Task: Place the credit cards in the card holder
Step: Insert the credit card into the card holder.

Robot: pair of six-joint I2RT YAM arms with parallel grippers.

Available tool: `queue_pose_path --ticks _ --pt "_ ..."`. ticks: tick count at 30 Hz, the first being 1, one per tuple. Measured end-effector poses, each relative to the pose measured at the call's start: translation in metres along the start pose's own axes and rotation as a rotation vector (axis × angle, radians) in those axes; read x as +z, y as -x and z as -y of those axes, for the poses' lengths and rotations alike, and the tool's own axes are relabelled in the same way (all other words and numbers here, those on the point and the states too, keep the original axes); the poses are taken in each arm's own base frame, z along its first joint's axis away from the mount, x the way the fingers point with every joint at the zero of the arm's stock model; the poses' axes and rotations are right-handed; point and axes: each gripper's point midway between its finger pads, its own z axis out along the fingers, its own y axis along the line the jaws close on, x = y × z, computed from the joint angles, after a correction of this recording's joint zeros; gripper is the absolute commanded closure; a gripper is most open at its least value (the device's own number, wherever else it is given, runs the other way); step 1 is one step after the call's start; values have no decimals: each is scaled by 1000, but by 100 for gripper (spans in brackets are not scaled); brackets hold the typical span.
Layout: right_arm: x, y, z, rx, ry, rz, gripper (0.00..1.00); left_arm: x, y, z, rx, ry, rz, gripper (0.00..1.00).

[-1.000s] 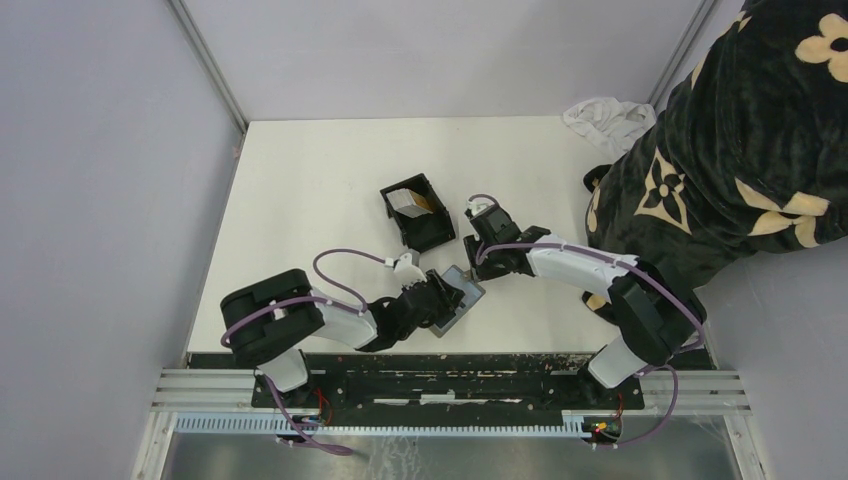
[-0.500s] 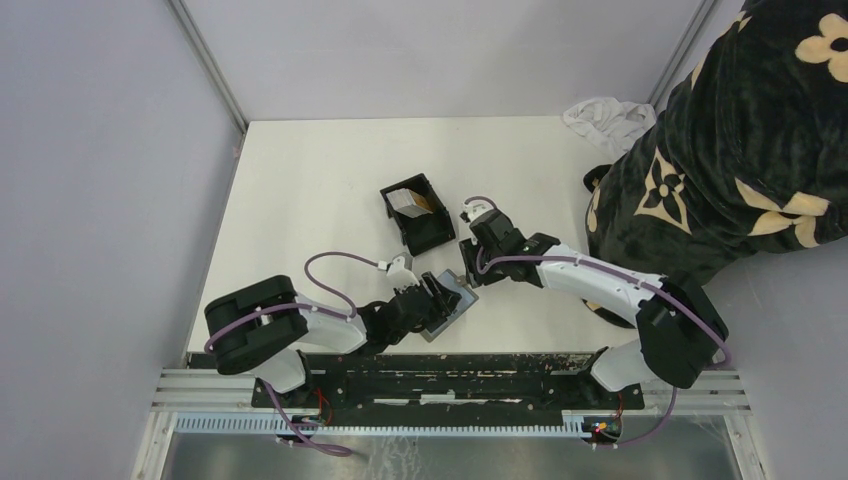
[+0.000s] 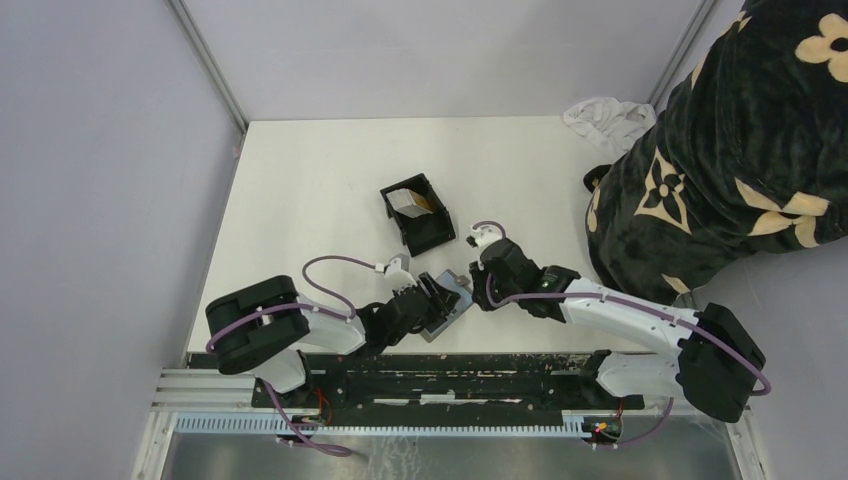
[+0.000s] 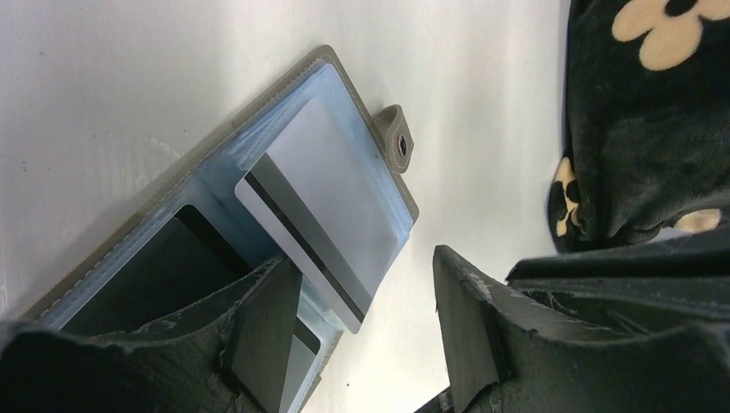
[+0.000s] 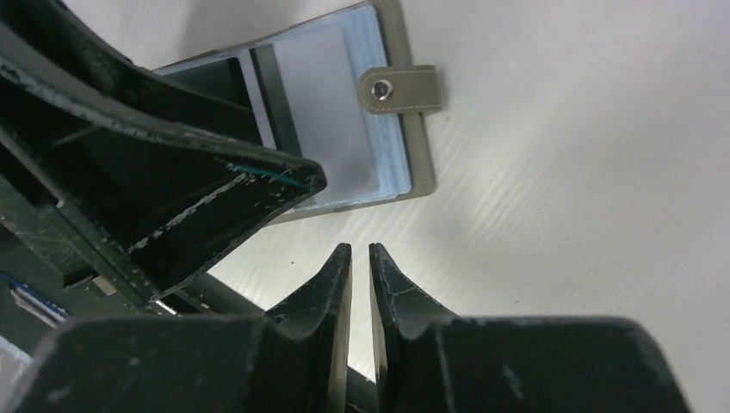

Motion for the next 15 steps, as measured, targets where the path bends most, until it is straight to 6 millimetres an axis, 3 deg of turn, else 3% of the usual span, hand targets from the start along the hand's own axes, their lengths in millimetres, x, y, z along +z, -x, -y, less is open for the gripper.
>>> queue_pose_path --ticks 7,15 --pt "6 -10 -22 -15 70 38 98 1 -1 0 -46 6 0 37" --pt "25 -19 -43 -69 102 40 99 0 -2 1 -84 -10 -8 32"
